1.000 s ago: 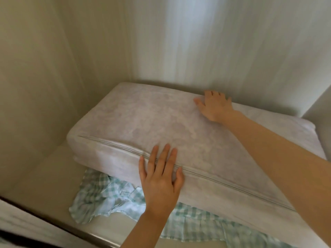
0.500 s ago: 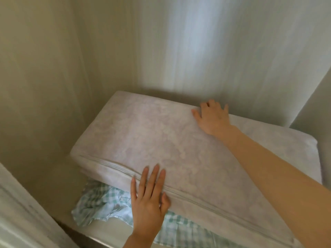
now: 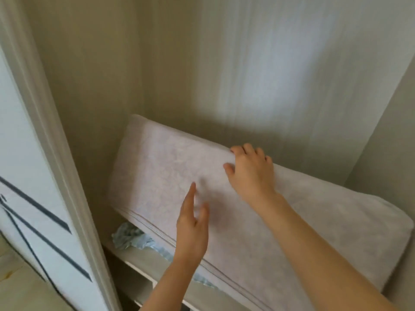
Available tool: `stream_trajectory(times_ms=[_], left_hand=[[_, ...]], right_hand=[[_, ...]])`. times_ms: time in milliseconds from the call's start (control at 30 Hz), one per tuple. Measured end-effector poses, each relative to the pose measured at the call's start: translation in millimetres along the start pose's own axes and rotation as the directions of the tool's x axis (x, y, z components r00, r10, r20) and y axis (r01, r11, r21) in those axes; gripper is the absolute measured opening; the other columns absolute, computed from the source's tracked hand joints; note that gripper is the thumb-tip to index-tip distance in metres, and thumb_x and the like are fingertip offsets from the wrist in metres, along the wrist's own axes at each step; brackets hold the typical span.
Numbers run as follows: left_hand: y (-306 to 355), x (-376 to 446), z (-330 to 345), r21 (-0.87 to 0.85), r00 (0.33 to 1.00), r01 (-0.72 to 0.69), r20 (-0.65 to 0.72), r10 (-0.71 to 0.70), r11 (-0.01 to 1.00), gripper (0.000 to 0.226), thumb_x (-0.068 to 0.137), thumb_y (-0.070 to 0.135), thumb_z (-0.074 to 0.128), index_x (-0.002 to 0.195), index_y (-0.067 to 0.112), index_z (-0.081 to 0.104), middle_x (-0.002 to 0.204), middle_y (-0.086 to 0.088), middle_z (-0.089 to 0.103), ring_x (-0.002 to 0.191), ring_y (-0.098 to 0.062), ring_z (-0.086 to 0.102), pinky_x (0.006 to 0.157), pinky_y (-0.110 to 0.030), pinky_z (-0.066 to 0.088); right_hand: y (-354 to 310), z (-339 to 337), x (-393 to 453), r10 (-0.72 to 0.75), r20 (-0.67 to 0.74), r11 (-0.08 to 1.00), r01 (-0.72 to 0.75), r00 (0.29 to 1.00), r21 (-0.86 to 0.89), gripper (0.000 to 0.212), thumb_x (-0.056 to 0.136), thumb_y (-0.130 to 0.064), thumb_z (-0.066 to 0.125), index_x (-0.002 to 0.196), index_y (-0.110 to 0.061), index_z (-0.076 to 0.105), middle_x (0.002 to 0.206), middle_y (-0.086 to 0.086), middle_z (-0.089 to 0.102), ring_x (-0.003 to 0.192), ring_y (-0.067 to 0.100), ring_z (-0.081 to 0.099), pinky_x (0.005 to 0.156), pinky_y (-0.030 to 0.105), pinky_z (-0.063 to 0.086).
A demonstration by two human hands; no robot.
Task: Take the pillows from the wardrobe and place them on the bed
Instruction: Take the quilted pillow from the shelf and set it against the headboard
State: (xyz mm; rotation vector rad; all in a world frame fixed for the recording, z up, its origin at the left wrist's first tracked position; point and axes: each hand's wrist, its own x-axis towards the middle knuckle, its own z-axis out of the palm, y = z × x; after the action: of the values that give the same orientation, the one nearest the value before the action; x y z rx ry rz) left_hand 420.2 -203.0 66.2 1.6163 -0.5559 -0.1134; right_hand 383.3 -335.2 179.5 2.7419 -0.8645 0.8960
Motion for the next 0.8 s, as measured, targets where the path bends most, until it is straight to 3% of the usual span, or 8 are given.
stream_trajectory(times_ms=[100,233,333,433,533,633,733,800], left_hand=[[39.3,-3.6,-1.6,-0.217,0.984,0.176,0.033,-0.173,0.96,0.067,0.093,0.062,0.047,0.152,0.048,0.019,0.148,0.01,0.035,0.14,-0.024,0.038,0.111,-0.054,0.038],[63.1,-10.0,-13.1,-0.271,0.918,0.39,0.044,-0.393,0.88,0.087,0.077,0.084,0.045,0.15,0.055,0.009,0.161,0.001,0.005,0.141,-0.036,0.029,0.107,-0.063,0.037],[60.1,-16.3,-22.9,-0.317,0.871,0.469,0.01,-0.492,0.824,0.097,0.066,0.091,0.041,0.149,0.056,0.004,0.162,0.0,0.002,0.14,-0.041,0.027,0.102,-0.066,0.04],[44.9,-26.3,-32.3,-0.335,0.857,0.482,-0.016,-0.516,0.81,0.114,0.052,0.096,0.046,0.147,0.058,-0.003,0.161,0.003,0.0,0.139,-0.041,0.029,0.105,-0.066,0.037],[31.7,-34.1,-40.0,-0.347,0.847,0.478,-0.059,-0.528,0.807,0.109,0.062,0.086,0.059,0.146,0.058,-0.005,0.16,0.005,0.003,0.135,-0.035,0.033,0.106,-0.064,0.036],[23.6,-40.2,-50.9,-0.353,0.845,0.478,-0.063,-0.531,0.804,0.101,0.073,0.074,0.063,0.147,0.058,-0.003,0.161,0.005,0.004,0.135,-0.034,0.031,0.106,-0.065,0.036],[14.9,-49.4,-69.1,-0.365,0.846,0.474,-0.065,-0.53,0.801,0.092,0.086,0.06,0.06,0.152,0.049,-0.004,0.162,0.001,0.009,0.137,-0.034,0.032,0.106,-0.063,0.038],[12.2,-55.4,-81.7,-0.384,0.866,0.465,0.008,-0.5,0.798,0.094,0.088,0.055,0.06,0.154,0.043,-0.007,0.163,0.003,0.012,0.14,-0.032,0.031,0.104,-0.061,0.041]], right_hand=[[-19.8,-21.0,-35.6,-0.069,0.015,0.998,0.069,0.998,0.0,0.038,0.093,-0.025,0.05,0.13,-0.019,0.051,0.12,0.002,0.054,0.107,0.03,0.049,0.087,0.039,0.036],[-37.8,-44.4,-75.4,-0.193,0.099,0.979,0.185,0.976,0.084,0.049,0.088,-0.006,0.049,0.135,-0.015,0.045,0.121,0.004,0.054,0.106,0.028,0.048,0.086,0.035,0.038],[-46.4,-62.3,-94.4,-0.228,0.215,0.963,0.189,0.95,0.19,0.062,0.088,-0.001,0.051,0.145,-0.012,0.032,0.133,0.008,0.053,0.117,0.028,0.049,0.09,0.034,0.04],[-51.6,-81.5,-109.5,-0.272,0.338,0.932,0.16,0.901,0.326,0.054,0.087,-0.001,0.05,0.138,-0.016,0.041,0.123,0.009,0.062,0.11,0.029,0.057,0.085,0.038,0.048],[-50.5,-91.0,-111.6,-0.32,0.396,0.887,0.125,0.86,0.445,0.041,0.092,-0.009,0.044,0.13,-0.019,0.052,0.119,0.008,0.065,0.108,0.028,0.059,0.089,0.042,0.048],[-40.3,-85.6,-105.0,-0.248,0.484,0.934,0.075,0.839,0.349,0.034,0.098,-0.026,0.042,0.128,-0.016,0.054,0.128,0.009,0.059,0.117,0.027,0.053,0.096,0.035,0.042],[-28.7,-77.3,-107.6,-0.125,0.702,0.983,-0.006,0.701,0.182,0.054,0.098,-0.05,0.034,0.139,-0.016,0.041,0.14,0.011,0.048,0.124,0.028,0.047,0.102,0.037,0.038],[-27.2,-71.3,-123.4,-0.091,0.768,0.989,-0.035,0.634,0.147,0.067,0.096,-0.059,0.026,0.148,-0.016,0.028,0.145,0.012,0.044,0.125,0.028,0.047,0.105,0.04,0.038]])
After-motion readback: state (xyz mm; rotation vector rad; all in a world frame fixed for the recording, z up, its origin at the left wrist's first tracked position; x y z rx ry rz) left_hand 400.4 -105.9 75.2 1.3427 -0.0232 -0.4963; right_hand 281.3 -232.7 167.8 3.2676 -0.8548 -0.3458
